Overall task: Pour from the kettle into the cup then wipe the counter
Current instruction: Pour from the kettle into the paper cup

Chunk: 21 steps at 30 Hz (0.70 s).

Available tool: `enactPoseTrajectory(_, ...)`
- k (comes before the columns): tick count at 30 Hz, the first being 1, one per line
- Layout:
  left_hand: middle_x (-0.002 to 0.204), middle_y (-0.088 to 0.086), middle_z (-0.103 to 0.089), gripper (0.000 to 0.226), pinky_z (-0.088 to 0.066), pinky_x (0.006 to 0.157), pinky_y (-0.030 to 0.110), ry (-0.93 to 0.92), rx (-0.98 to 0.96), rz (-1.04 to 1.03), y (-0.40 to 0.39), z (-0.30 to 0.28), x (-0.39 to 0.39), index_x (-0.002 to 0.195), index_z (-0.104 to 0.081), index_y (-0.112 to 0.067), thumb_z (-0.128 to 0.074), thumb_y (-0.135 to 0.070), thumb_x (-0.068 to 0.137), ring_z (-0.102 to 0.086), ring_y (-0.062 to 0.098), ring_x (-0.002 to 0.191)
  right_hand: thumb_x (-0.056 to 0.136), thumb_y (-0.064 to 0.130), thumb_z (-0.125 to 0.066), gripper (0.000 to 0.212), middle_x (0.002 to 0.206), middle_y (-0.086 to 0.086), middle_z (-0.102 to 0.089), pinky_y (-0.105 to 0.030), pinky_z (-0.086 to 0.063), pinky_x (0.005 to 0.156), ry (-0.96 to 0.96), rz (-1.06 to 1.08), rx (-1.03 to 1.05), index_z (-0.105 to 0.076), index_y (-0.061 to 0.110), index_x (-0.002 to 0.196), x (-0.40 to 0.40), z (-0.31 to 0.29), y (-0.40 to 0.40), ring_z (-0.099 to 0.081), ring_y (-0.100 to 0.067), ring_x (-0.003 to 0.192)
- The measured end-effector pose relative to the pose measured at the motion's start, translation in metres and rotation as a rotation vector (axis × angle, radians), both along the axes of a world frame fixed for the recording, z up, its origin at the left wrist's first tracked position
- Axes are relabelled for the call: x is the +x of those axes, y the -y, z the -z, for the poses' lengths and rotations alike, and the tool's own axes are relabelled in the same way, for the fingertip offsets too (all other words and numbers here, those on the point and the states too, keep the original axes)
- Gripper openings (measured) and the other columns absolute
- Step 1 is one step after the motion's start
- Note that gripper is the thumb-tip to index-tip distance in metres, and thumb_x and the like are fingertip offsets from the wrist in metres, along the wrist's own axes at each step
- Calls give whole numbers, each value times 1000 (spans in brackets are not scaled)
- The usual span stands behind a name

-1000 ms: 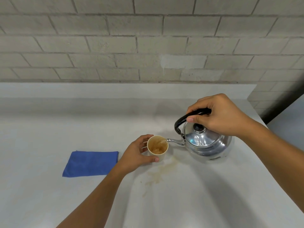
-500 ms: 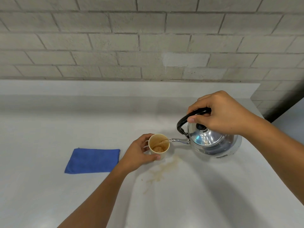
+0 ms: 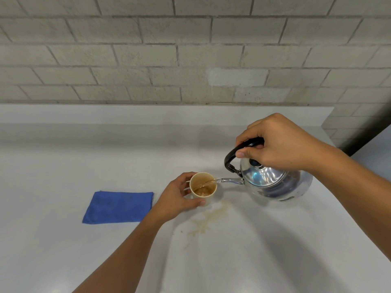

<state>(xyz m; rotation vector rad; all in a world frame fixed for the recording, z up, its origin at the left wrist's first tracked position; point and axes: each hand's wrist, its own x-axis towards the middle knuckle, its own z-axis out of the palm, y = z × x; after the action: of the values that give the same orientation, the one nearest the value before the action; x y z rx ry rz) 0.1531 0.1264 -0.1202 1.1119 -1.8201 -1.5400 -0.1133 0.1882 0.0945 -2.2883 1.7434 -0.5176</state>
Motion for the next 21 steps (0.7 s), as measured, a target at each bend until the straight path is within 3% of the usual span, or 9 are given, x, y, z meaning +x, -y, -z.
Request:
enactPoseTrajectory(8,132,-10,-70,79,-54,110,38,6,-3,1,1,0,0,135,-60,-31,-100,-21,67,-66,13,125,83,41,-77,6,63,18,-64,-24,-41,57,-40,-12,-10,-79,36,86,-1,-2,4,-59,-4,71)
enactPoseTrajectory(21,131,-11,-71,77,-55,107,33,-9,-2,1,0,-1,0,133,-61,-33,-99,-23,66,-67,13,125,82,44,-75,8,62,23,-61,-18,-35,57,-75,-32,-12,-78,38,86,2,-8,5,-58,5,75)
